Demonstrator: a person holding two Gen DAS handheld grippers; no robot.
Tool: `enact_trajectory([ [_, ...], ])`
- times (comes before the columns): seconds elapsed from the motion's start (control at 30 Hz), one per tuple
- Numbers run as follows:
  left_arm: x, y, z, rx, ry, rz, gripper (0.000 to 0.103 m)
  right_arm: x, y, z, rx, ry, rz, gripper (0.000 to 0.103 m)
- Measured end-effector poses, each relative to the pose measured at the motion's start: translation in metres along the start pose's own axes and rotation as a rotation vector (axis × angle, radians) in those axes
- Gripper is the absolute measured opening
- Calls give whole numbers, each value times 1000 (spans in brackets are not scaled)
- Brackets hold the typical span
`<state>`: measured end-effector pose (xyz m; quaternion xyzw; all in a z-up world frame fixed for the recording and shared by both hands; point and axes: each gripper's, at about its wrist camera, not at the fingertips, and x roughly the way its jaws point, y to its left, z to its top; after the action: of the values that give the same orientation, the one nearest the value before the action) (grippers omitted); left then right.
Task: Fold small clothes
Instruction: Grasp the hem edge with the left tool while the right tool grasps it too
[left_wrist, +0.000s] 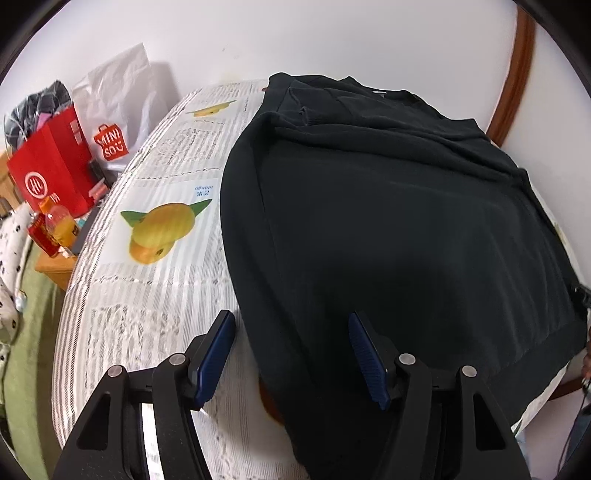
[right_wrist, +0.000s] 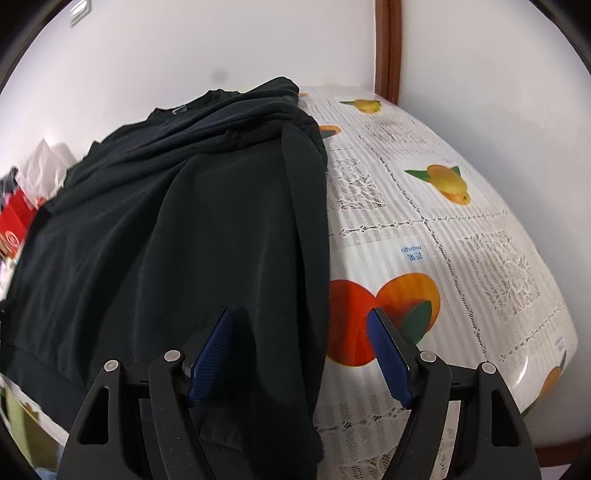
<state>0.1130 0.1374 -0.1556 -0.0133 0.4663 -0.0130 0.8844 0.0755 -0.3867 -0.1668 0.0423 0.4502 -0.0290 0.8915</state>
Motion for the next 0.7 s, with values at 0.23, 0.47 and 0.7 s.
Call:
enact_trajectory([
  [0.23, -6, -6, -11, -4, -49, 29, 54, 1, 14, 3, 1, -52, -7, 48],
  [0.47, -20, -6, -10, -15, -67, 9, 8, -16, 24, 9, -45, -80, 34, 8],
  [0.7, -77, 13, -4, -45, -233, -99, 7, -78, -1, 15, 3, -199, 160, 7],
])
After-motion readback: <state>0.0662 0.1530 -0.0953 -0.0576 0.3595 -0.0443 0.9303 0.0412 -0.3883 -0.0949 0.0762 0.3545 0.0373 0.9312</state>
